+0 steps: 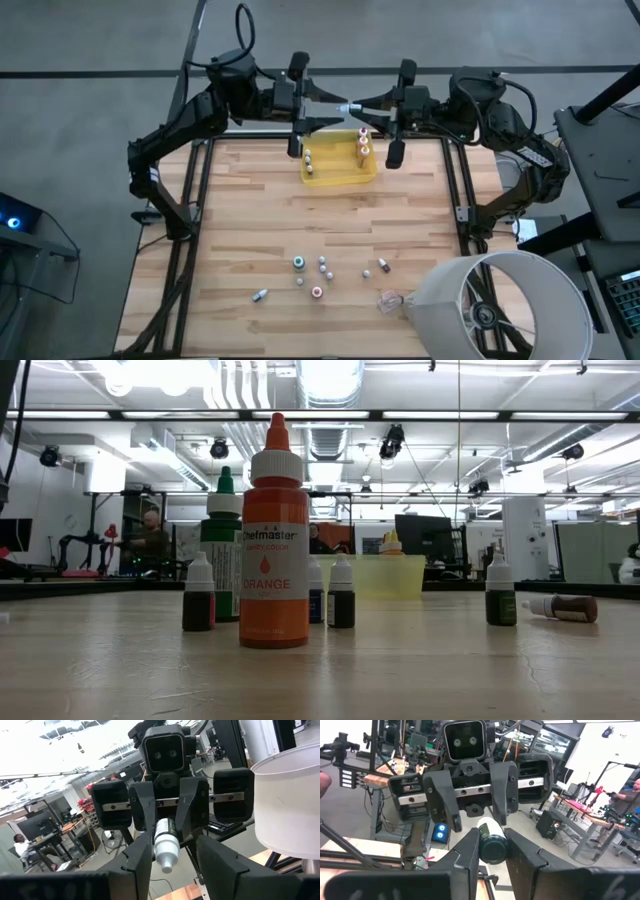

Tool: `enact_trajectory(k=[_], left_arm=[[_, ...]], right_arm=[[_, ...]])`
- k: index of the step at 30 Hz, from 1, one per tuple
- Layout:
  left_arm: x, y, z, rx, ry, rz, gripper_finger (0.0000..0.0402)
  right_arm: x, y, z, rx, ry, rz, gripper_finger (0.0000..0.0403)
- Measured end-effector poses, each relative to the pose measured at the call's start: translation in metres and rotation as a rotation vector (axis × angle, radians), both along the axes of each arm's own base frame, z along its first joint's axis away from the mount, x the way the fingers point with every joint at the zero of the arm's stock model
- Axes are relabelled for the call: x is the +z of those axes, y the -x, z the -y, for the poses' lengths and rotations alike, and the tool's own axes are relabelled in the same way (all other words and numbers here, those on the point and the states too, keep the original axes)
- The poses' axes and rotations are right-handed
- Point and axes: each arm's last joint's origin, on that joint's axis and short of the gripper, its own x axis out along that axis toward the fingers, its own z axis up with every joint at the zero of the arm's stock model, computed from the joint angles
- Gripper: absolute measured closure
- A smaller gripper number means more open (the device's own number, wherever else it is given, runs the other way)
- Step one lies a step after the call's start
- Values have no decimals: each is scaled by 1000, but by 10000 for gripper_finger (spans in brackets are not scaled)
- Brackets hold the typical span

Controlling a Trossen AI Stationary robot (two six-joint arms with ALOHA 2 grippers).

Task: Pick & Place food coloring
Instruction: Put the left small green food coloring bottle into the yellow bin

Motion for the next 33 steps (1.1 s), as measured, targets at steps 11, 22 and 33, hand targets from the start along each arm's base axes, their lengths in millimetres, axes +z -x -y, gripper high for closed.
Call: enact_trajectory(k=[11, 22, 33], left_arm=[[-3, -3, 0, 3, 12, -16, 279], [-4, -5, -1, 6, 14, -20, 289], [-4, -5, -1, 14, 15, -19, 297]], right_arm=[[0, 0, 0, 0, 0, 0, 333], [0, 0, 0, 0, 0, -3, 333], [-1, 0, 0, 0, -1, -5, 333]])
